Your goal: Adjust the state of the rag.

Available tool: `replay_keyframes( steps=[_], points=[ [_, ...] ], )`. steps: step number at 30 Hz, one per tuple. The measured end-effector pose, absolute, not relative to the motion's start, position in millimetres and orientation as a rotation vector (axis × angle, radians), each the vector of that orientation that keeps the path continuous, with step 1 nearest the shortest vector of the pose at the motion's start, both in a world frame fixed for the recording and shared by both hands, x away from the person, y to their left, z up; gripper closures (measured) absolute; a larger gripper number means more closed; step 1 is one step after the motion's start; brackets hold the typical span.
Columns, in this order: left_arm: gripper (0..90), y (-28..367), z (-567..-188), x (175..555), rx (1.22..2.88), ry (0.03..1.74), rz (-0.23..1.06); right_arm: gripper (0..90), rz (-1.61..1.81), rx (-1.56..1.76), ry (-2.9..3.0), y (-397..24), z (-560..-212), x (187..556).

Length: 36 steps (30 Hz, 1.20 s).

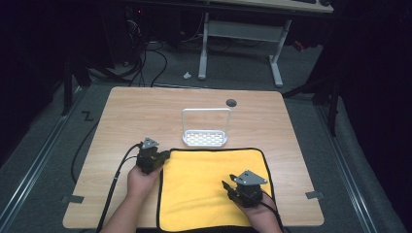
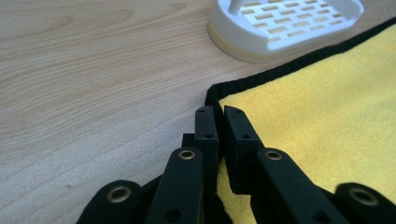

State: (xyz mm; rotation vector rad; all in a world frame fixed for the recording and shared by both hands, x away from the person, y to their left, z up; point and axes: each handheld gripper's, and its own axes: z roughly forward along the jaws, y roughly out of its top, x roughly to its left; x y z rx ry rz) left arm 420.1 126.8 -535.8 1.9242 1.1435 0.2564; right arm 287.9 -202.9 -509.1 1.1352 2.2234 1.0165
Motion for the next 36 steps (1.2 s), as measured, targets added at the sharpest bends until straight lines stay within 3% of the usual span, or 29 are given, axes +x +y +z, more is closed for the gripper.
replay_keyframes(
  steps=[15, 24, 36],
  points=[
    [84.0, 130.6, -536.6, 422.6, 1.902, 1.157, 0.213, 57.1, 0.998, 0.935, 2.357, -123.0, -509.6, 272.5],
    [84.2, 132.1, -536.8, 422.9, 1.889, 1.158, 0.198, 55.9, 0.996, 0.926, 2.318, -123.4, -488.1, 264.3],
    [84.3, 133.0, -537.4, 423.6, 1.882, 1.166, 0.183, 54.1, 1.056, 0.902, 2.418, -67.8, -510.9, 274.9]
  ],
)
